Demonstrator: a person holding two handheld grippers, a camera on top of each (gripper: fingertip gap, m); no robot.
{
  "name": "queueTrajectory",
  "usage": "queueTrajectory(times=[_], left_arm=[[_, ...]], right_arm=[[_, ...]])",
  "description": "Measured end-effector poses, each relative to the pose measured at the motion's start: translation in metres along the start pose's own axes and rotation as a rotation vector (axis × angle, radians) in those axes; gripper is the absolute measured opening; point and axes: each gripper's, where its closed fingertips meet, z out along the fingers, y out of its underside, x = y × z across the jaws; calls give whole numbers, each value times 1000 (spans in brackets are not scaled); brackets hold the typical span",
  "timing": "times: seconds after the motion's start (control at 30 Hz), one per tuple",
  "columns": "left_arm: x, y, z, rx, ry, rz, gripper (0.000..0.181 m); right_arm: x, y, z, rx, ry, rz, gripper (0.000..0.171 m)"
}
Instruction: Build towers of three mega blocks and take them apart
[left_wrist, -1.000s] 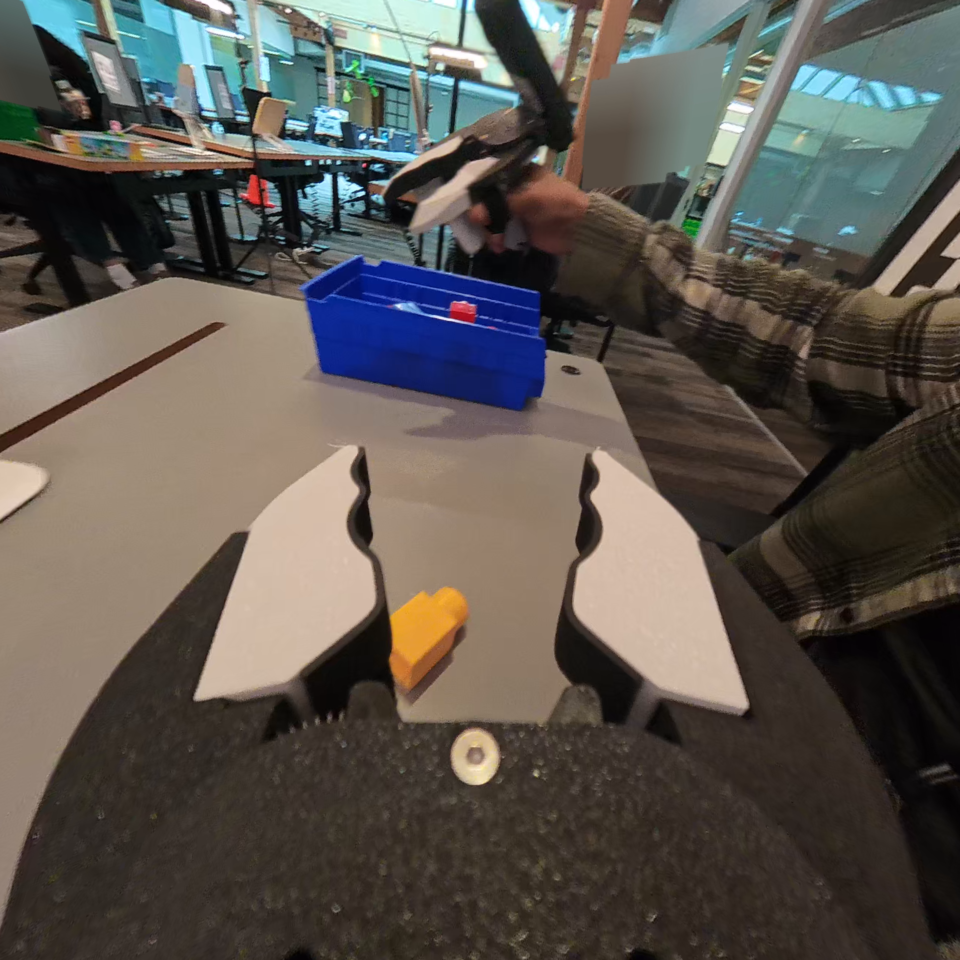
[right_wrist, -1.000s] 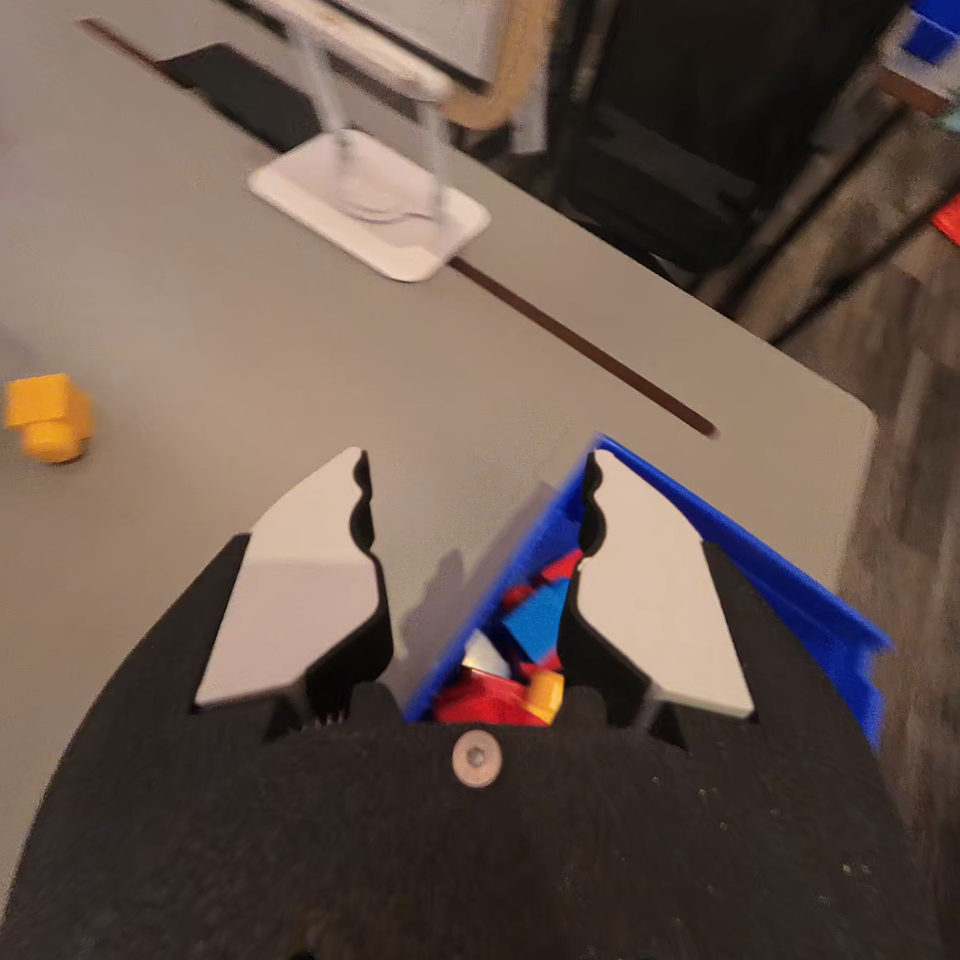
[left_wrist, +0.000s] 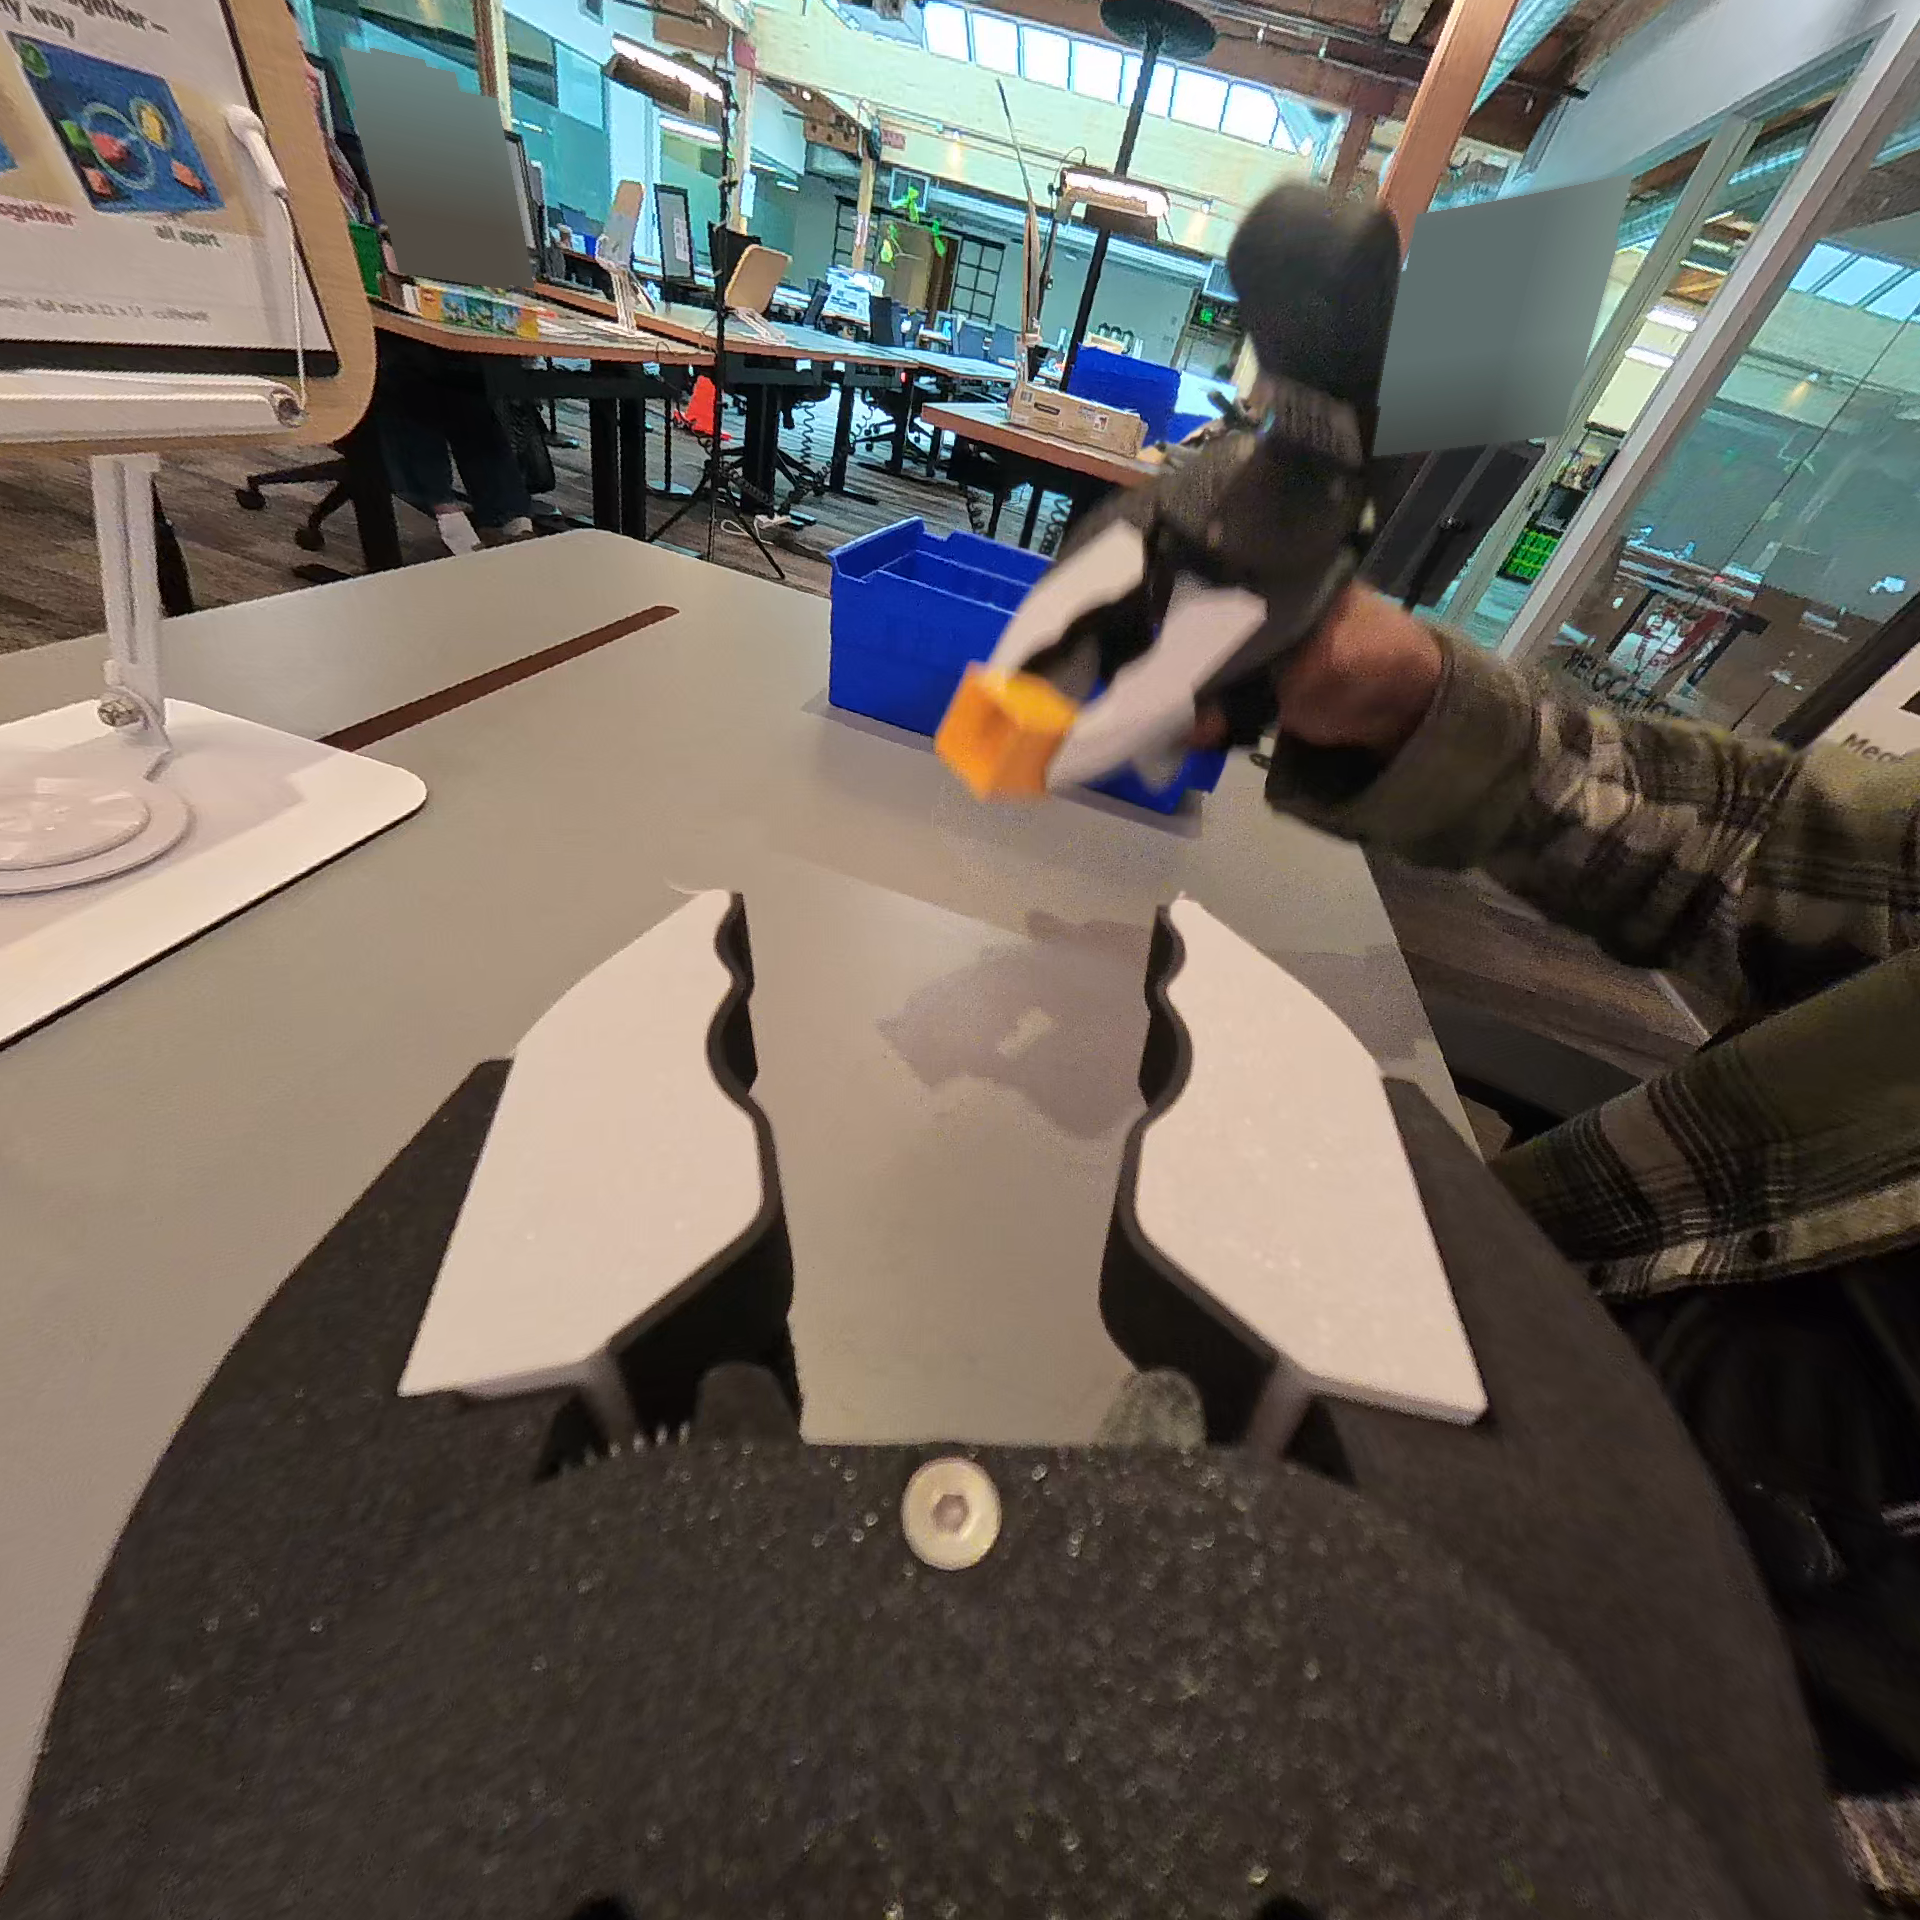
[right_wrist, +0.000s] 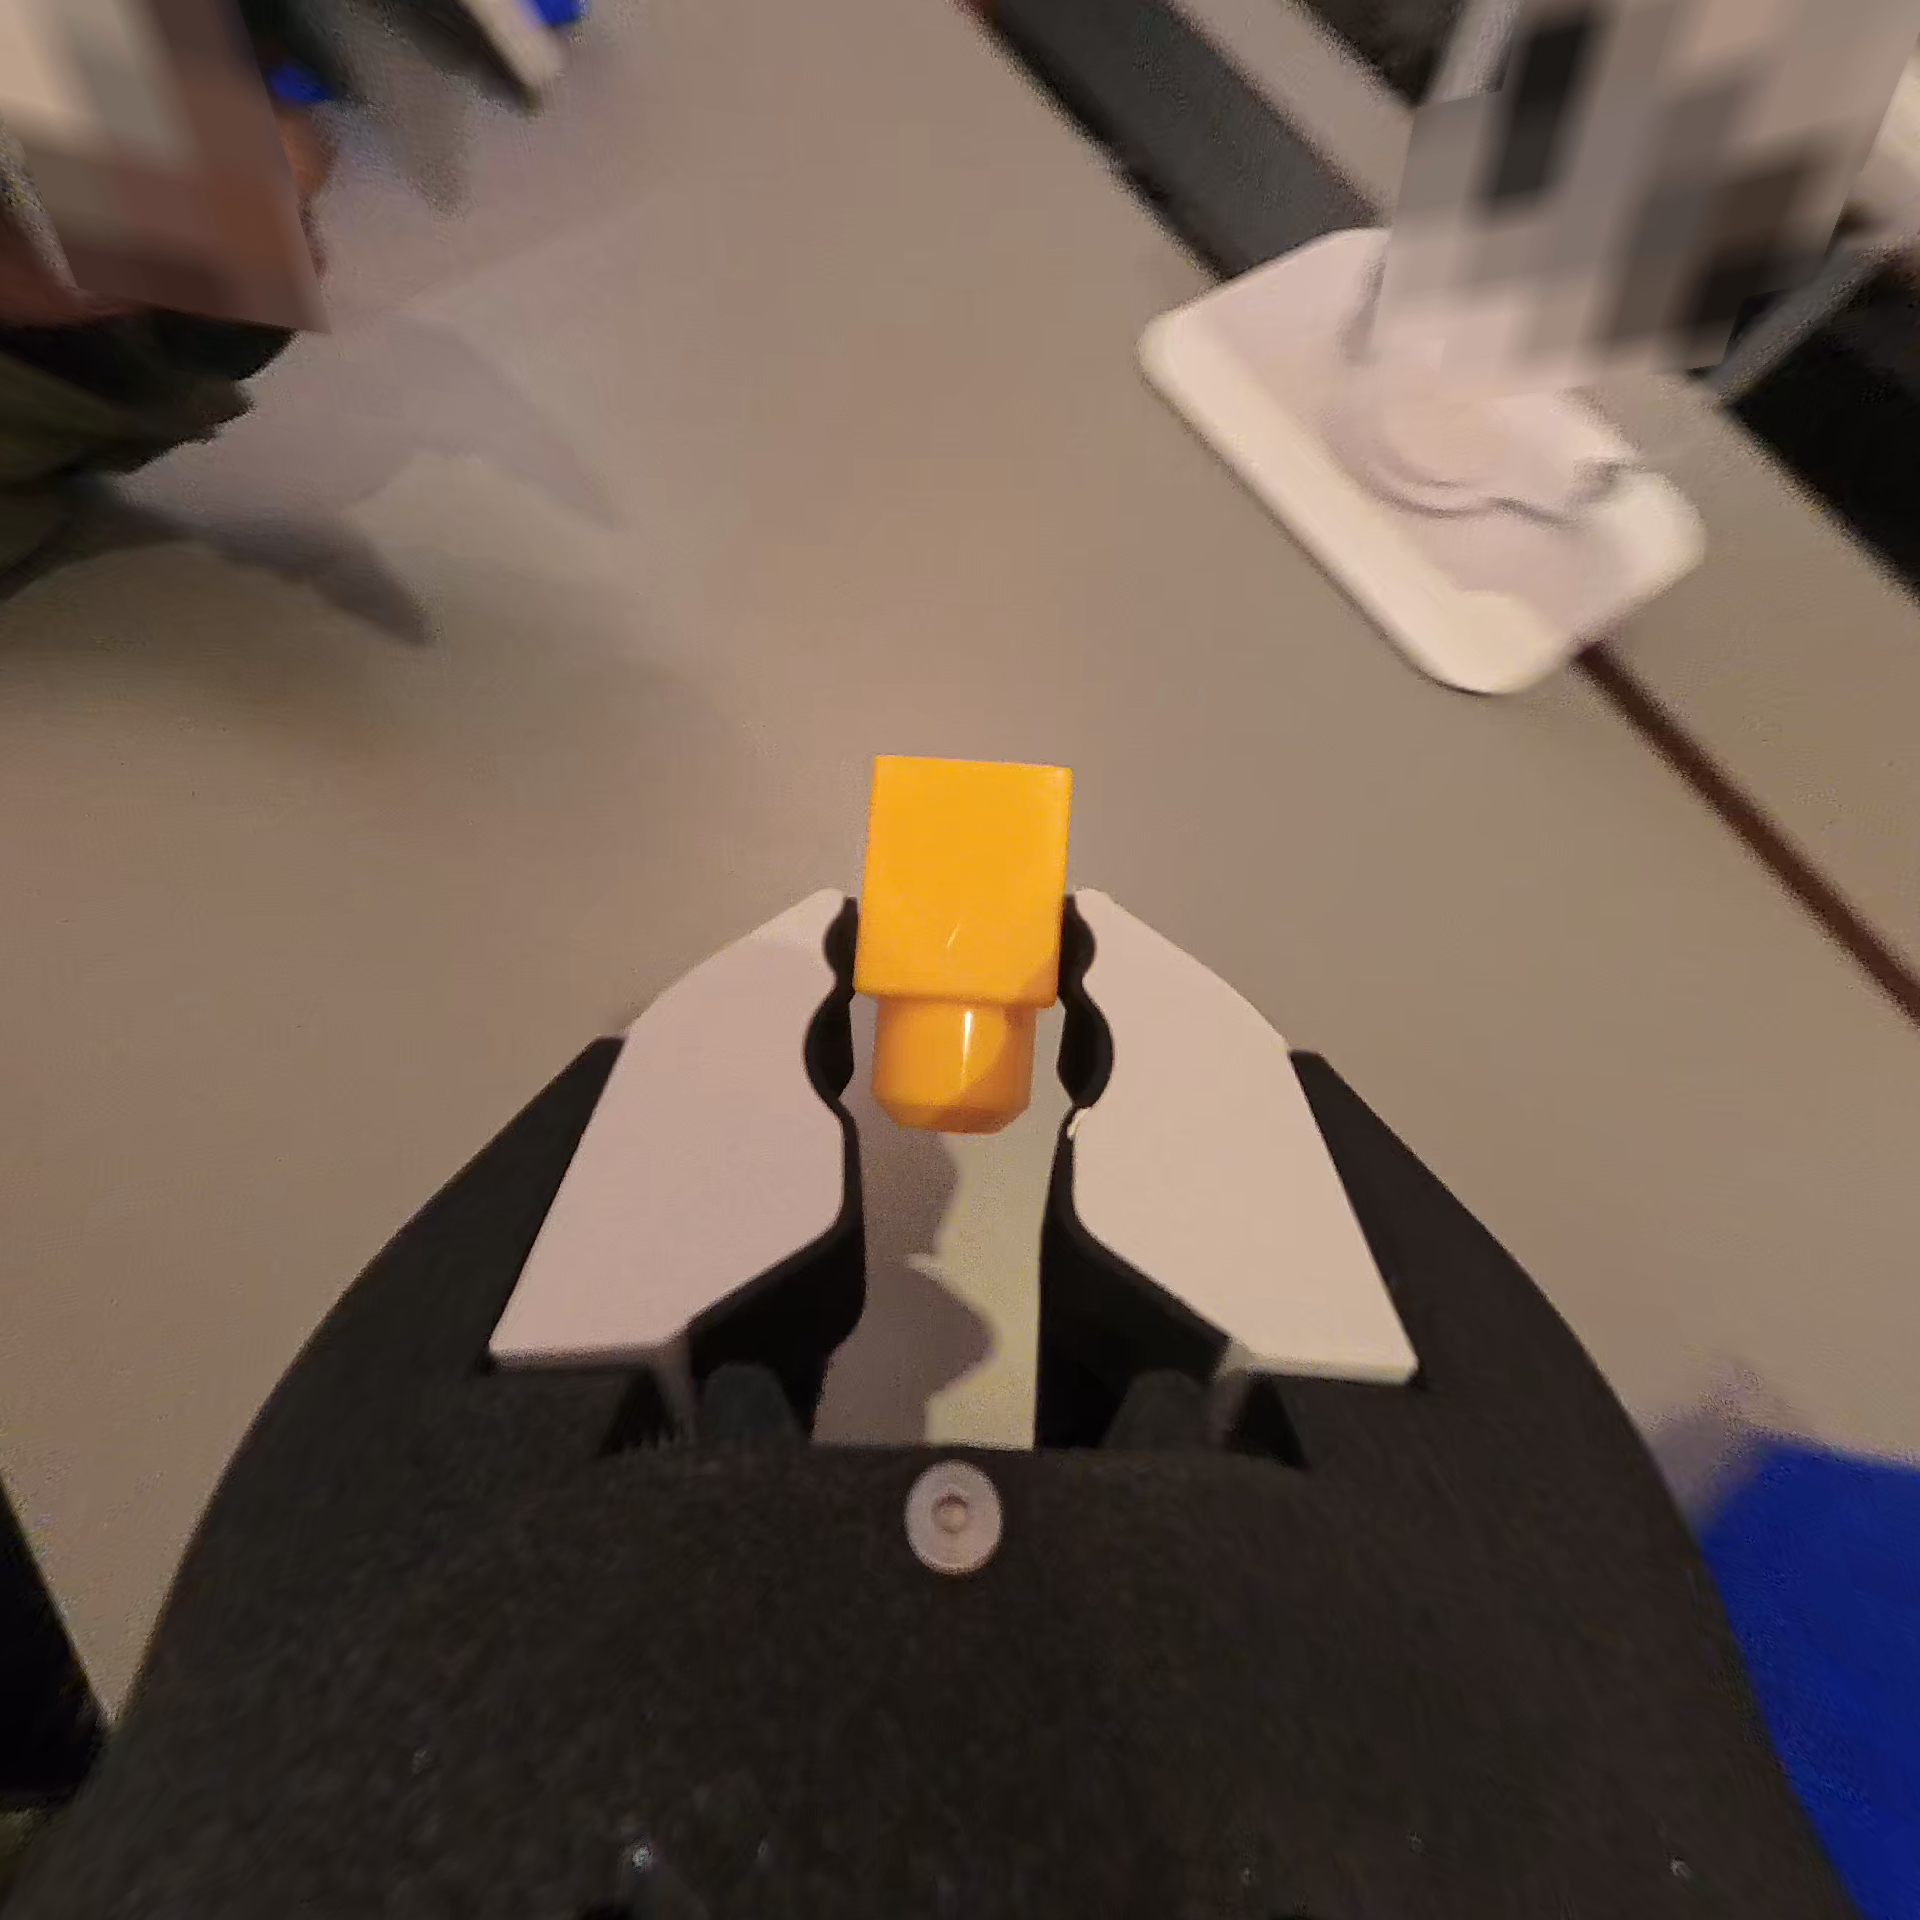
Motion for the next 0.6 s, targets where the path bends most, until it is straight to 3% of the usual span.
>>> queueTrajectory(times=[0.03,0.17,0.3,0.43,0.6], left_arm=[[1,0,1,-4,1,3,72],[6,-2,3,0,10,15,72],[7,0,5,-8,16,13,71],[5,4,7,-23,16,6,71],[2,8,8,-37,15,-3,71]], right_arm=[[27,0,-21,3,59,18,36],[150,31,-105,-37,333,141,36],[246,109,-162,-134,536,333,36],[286,177,-176,-156,609,509,36],[296,229,-164,-236,614,587,36]])
